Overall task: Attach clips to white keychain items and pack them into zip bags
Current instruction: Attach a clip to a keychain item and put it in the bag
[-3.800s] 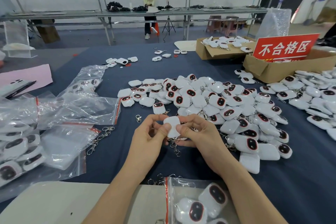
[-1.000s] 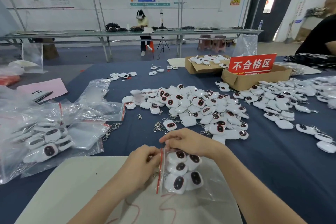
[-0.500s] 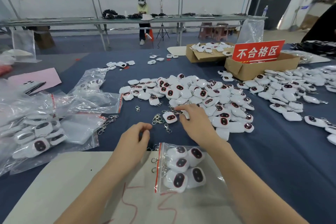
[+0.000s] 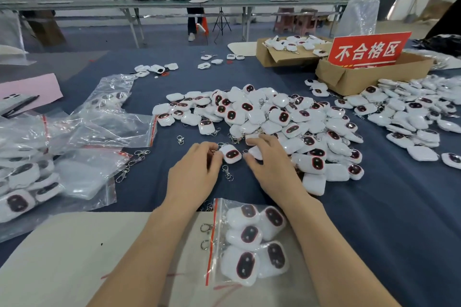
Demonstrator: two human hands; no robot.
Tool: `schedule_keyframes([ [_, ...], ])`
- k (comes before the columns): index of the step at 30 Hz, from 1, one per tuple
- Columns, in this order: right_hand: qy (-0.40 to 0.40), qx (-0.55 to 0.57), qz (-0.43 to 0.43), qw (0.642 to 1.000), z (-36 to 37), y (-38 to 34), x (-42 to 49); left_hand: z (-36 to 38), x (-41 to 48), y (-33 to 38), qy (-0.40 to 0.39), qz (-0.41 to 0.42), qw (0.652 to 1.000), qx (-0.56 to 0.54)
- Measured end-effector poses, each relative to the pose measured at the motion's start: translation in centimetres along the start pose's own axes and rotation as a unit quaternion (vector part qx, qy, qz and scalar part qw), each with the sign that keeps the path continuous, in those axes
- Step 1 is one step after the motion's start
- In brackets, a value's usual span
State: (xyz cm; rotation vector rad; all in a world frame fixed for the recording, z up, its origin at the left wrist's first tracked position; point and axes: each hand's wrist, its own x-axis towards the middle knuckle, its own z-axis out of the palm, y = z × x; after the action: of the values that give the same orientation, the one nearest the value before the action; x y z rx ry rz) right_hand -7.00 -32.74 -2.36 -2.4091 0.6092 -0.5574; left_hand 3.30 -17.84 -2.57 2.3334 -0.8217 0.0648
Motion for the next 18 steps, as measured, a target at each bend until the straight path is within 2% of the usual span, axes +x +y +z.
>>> schedule_keyframes([
  [5,0.046,0.102,0.022,0.993,-0.2,0.7,0.1,0.4,0.1,-0.4,0.013,0.028,0.998,-0.048],
  [10,0.089,0.242,0.059,0.964,-0.8,0.4,0.5,0.3,0.0,-0.3,0.018,0.035,0.993,-0.111],
  [14,0.017,0.448,0.061,0.892,-0.7,-1.3,0.7,0.3,-0.4,0.1,-0.024,0.092,0.984,-0.15],
  [16,-0.029,0.504,0.062,0.861,-0.5,-1.9,0.6,0.4,-0.4,0.2,-0.046,0.114,0.982,-0.144],
  [18,-0.054,0.528,0.073,0.845,-0.4,-2.3,0.5,0.4,-0.4,0.2,-0.047,0.116,0.98,-0.153],
])
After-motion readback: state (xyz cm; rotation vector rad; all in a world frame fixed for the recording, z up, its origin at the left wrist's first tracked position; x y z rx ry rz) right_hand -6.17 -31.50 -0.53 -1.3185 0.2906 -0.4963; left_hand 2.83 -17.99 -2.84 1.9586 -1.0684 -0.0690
